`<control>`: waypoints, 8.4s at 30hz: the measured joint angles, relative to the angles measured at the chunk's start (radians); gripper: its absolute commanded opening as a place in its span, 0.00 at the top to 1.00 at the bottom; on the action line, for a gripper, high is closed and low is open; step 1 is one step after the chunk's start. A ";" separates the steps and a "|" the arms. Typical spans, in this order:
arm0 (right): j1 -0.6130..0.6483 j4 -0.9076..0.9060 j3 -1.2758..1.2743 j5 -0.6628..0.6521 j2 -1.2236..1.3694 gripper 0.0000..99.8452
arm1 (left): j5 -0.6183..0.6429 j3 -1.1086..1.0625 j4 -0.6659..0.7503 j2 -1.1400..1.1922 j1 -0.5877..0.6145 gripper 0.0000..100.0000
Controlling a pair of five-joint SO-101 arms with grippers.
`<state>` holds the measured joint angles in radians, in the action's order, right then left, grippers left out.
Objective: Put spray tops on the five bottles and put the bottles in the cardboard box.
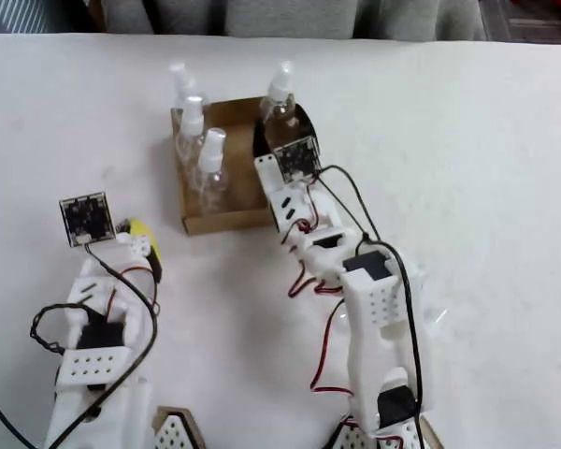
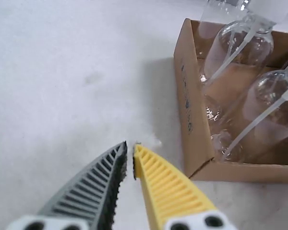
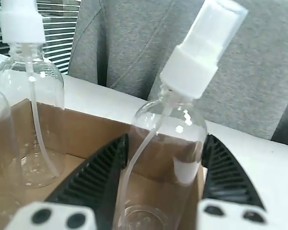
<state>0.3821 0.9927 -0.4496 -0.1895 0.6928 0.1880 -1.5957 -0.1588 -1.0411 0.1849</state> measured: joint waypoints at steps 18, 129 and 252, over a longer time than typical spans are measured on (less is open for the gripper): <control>0.003 -0.006 -0.063 0.002 -0.048 0.71 | 0.000 0.000 0.000 0.000 0.000 0.97; -0.976 -2.239 -0.801 0.166 -2.010 0.76 | -0.121 0.008 -0.147 0.000 -0.110 0.96; -1.706 -1.642 0.100 -0.071 -0.674 0.97 | -0.233 1.491 -0.752 1.359 -1.292 0.77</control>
<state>-1.3241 -0.6490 -0.3498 -0.2601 0.0192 -0.0453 -0.1043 -0.9106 0.3184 -1.1070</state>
